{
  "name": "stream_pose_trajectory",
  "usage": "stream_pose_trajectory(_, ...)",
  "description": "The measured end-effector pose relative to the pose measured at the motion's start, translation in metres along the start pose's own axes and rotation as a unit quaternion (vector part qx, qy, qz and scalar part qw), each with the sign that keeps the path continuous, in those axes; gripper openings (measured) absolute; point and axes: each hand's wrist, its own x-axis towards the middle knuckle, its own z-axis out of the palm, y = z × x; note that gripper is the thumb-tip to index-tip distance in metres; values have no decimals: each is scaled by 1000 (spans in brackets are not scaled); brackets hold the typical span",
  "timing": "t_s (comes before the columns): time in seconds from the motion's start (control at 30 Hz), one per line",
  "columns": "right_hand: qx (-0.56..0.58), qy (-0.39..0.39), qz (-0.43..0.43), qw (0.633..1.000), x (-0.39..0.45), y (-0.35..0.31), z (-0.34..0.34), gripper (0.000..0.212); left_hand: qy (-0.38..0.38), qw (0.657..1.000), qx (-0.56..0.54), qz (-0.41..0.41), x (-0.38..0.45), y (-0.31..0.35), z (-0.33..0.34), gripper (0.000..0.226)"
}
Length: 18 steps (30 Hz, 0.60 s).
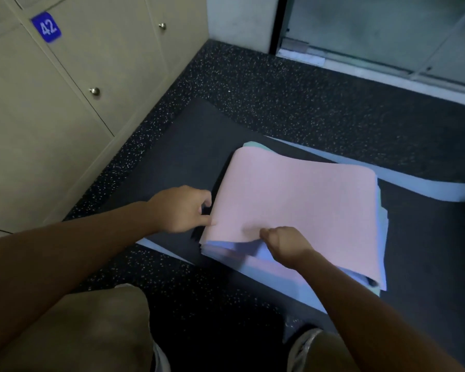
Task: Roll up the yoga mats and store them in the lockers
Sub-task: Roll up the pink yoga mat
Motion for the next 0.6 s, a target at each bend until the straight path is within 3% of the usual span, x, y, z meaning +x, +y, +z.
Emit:
stream_pose_trajectory(0.33, -51, 268, 66, 960, -42, -4, -124, 44, 94, 994, 47, 40, -21, 50, -16, 70)
stream_pose_trajectory(0.47, -53, 338, 33, 939, -72, -10, -161, 36, 136, 989, 38, 43, -34, 62, -31, 59)
stream_pose_trajectory(0.6, -21, 383, 70, 921, -110, -18, -183, 35, 185, 979, 5, 80, -54, 87, -39, 23)
